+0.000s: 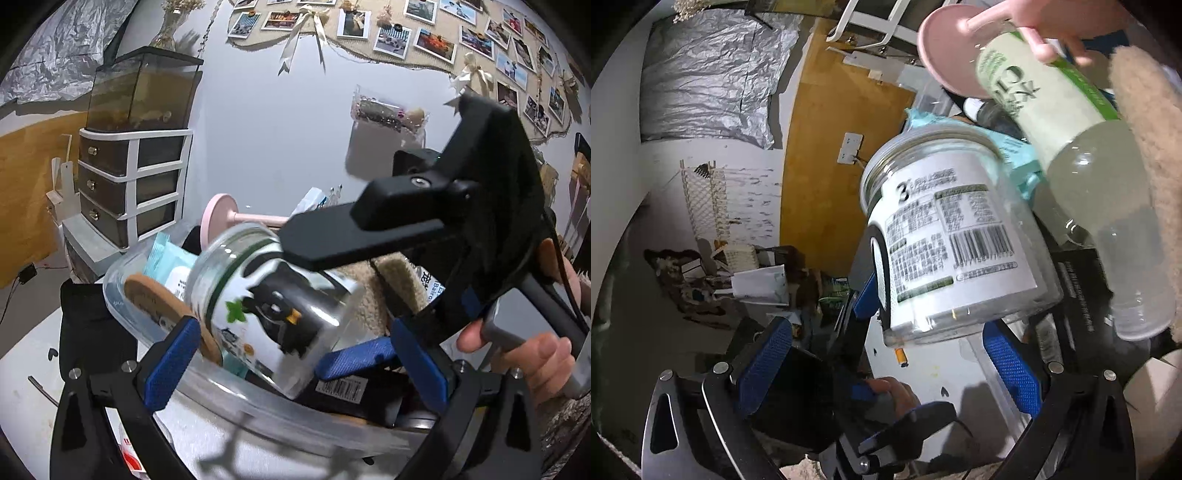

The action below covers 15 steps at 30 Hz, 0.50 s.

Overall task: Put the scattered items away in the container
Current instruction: 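Press the jar down among the items and open the right gripper, then withdraw the right gripper from the container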

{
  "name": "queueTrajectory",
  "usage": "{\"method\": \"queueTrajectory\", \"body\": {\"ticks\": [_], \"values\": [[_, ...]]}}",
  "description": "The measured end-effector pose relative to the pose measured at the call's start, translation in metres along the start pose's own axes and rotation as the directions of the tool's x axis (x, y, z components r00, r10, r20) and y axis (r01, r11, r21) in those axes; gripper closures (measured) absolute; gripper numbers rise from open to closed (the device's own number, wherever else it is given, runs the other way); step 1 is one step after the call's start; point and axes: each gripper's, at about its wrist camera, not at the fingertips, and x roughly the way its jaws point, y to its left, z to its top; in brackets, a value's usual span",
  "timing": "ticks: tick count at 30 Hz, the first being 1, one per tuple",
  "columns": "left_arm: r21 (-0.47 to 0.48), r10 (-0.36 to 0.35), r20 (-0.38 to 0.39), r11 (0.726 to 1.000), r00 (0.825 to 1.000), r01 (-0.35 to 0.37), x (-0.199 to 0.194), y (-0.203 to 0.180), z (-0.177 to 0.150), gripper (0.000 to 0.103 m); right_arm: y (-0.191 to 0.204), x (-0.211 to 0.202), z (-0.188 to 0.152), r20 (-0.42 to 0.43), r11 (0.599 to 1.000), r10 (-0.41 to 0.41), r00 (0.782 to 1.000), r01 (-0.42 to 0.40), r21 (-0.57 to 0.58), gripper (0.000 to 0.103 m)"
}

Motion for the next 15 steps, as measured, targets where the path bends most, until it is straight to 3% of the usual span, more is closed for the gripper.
{"method": "queueTrajectory", "body": {"ticks": [5, 13, 15], "values": [[-0.007, -0.001, -0.003, 1.0, 1.0, 0.001, -0.001, 0.0, -0.005, 0.0, 0.003, -0.022, -0.014, 0.016, 0.998, 0.05, 0.999, -0.05, 0.022, 0.0], [-0.02, 0.007, -0.003, 1.0, 1.0, -0.007, -0.003, -0.001, -0.011, 0.0, 0.021, -0.065, -0.014, 0.191, 0.998, 0.018, 0.981, -0.006, -0.066, 0.001], [-0.018, 0.01, -0.002, 1.0, 1.0, -0.01, -0.005, -0.003, -0.013, 0.0, 0.019, -0.066, -0.011, 0.214, 0.998, 0.029, 0.976, -0.015, -0.066, 0.012]]}}
